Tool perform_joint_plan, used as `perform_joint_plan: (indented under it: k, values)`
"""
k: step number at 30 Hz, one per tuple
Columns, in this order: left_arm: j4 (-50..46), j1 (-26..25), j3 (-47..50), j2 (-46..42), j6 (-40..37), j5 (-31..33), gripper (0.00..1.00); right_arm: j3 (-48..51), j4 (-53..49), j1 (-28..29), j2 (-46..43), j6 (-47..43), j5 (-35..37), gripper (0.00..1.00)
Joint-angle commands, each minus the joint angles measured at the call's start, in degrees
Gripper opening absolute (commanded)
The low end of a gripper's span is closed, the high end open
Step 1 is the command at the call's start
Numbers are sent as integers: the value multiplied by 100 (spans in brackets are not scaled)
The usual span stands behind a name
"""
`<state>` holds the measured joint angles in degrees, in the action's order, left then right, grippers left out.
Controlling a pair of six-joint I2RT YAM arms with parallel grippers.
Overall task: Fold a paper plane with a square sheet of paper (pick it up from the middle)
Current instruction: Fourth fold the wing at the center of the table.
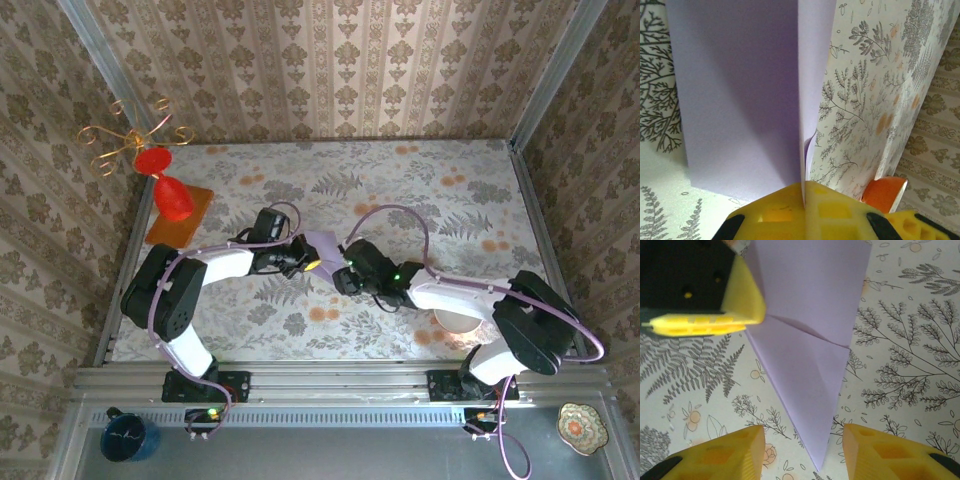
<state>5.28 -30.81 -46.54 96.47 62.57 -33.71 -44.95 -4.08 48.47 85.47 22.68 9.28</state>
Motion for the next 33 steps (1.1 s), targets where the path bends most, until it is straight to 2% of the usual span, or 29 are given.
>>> perform_joint_plan:
  k: [1,11,33]
  values:
    - [-228,-56,-190,-66,241,139,6,-281,-151,272,364,-435,707,47]
    - [-211,-134,-158,-93,421,184,6,-783,-259,558,1290,-298,1197,41]
    - [-262,-136,-189,-50,397,115,6,-713,-322,584,1587,-549,1641,32]
